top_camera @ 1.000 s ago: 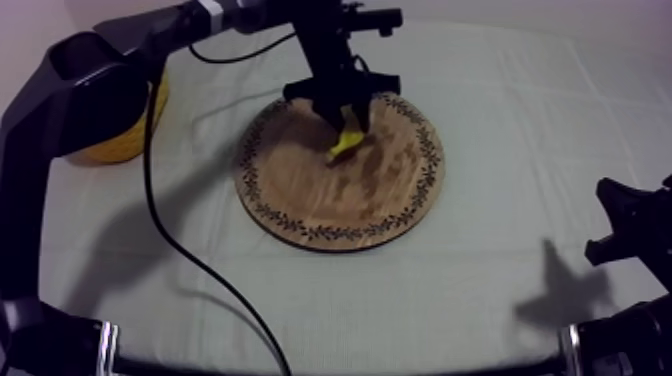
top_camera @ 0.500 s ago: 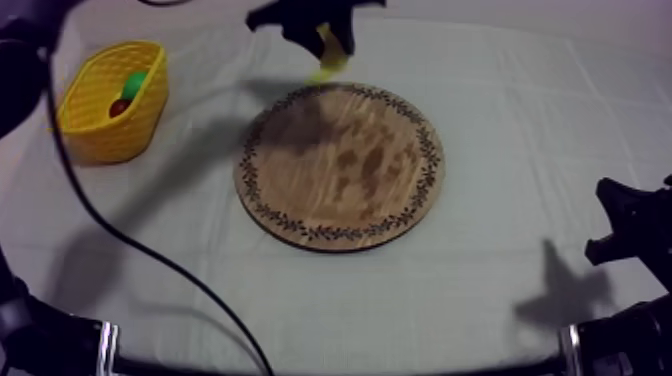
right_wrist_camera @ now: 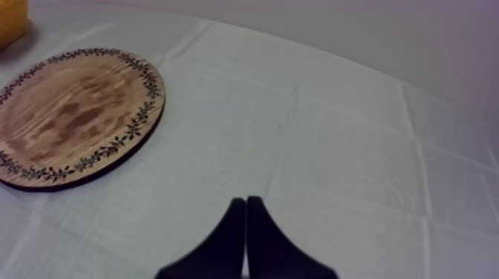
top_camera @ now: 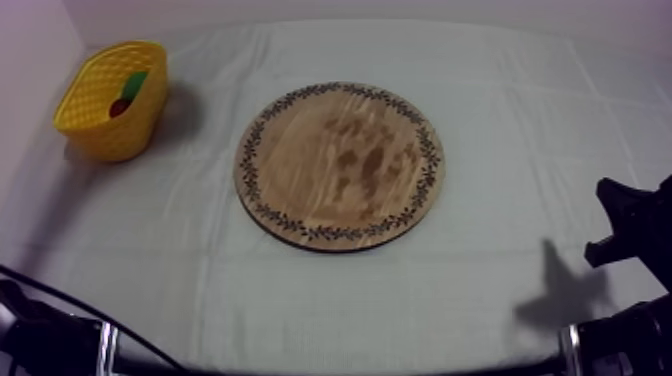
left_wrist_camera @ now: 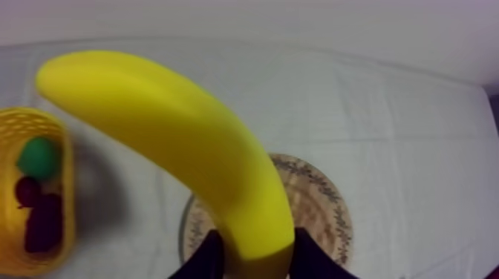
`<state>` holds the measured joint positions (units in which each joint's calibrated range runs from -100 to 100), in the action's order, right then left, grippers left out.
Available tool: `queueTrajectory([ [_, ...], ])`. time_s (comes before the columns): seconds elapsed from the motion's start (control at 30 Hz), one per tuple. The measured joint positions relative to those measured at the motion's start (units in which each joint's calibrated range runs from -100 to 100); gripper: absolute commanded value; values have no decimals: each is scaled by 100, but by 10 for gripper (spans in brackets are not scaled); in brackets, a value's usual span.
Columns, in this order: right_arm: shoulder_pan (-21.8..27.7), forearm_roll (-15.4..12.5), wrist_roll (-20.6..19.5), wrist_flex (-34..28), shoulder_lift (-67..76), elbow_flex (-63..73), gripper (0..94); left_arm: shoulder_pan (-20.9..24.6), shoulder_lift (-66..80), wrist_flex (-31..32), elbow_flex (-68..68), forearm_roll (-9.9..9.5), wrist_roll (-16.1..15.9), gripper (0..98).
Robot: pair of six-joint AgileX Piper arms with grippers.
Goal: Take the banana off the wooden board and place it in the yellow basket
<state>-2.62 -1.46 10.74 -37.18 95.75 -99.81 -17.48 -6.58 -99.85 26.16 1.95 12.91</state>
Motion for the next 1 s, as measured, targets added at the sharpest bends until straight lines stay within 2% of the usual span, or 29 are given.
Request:
queueTrajectory([
  [0.37, 0, 0, 13, 0, 0, 0, 5, 1012, 1130, 209, -1925, -195, -553, 245],
  [0.53, 0, 0, 13, 0, 0, 0, 5, 1408, 1026, 369, -2648, -297, -741, 243],
  [0.7, 0, 0, 16, 0, 0, 0, 5, 1607, 679, 409, -2853, -426, -898, 263],
  [0.77, 0, 0, 19, 0, 0, 0, 5, 1649, 514, 469, -2861, -456, -935, 325],
  [0.9, 0, 0, 21, 0, 0, 0, 5, 1747, 260, 625, -2917, -455, -1041, 542],
  [1.0, 0, 0, 21, 0, 0, 0, 5, 1776, 193, 788, -2976, -434, -1099, 632],
])
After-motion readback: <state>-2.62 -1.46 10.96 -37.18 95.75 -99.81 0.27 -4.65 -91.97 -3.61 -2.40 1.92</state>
